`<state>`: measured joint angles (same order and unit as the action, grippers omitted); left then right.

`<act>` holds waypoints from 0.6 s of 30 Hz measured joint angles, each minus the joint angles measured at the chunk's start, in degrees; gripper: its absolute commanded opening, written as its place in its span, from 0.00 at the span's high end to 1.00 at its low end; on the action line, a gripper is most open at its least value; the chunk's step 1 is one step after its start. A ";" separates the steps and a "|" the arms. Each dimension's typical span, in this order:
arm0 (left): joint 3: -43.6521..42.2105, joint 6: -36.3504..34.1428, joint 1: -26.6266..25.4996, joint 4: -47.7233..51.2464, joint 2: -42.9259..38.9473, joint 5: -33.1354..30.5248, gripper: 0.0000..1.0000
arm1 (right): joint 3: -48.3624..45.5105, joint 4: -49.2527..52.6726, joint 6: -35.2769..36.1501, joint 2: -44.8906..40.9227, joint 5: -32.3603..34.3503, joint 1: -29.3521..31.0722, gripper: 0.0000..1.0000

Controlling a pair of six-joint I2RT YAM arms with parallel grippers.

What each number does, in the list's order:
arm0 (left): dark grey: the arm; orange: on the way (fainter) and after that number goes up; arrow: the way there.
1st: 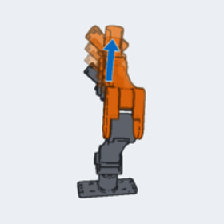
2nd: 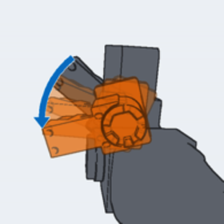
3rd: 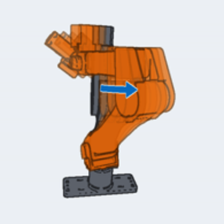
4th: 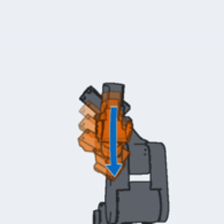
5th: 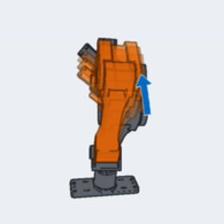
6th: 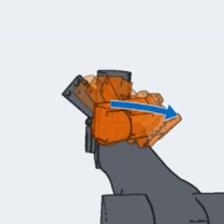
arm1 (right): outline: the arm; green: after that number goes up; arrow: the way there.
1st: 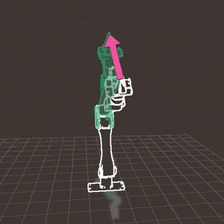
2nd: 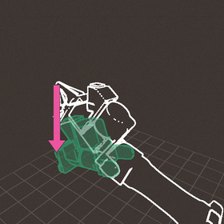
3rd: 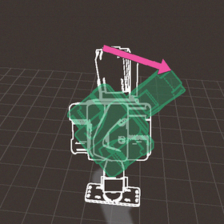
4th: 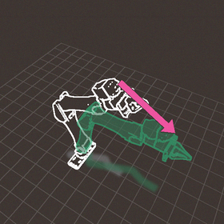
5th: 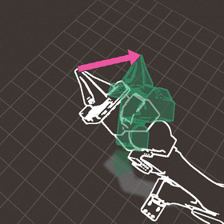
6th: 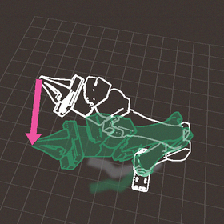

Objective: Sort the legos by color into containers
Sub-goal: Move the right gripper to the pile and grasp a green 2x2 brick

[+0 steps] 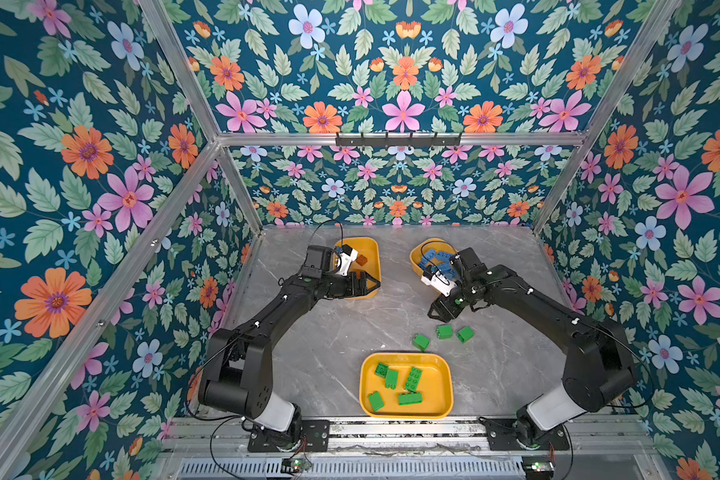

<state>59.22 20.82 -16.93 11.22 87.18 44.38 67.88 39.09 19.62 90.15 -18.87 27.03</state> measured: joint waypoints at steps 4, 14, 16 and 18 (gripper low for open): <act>-0.35 -0.22 0.00 0.17 -0.02 0.00 0.08 | -1.40 0.46 0.00 1.31 -0.42 4.02 0.24; -1.16 -0.26 0.00 0.57 -0.79 -0.02 0.08 | -0.46 1.11 0.28 9.68 -0.55 7.69 0.26; -1.38 -0.26 0.00 0.63 -0.96 -0.02 0.08 | -0.15 1.07 0.48 10.60 -0.39 7.89 0.27; -1.55 -0.26 0.00 0.63 -1.01 -0.02 0.08 | 0.33 1.27 0.59 11.58 -0.15 8.13 0.28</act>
<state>57.67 20.56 -16.93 11.86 86.17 44.36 68.20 40.36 20.21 101.73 -19.03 35.16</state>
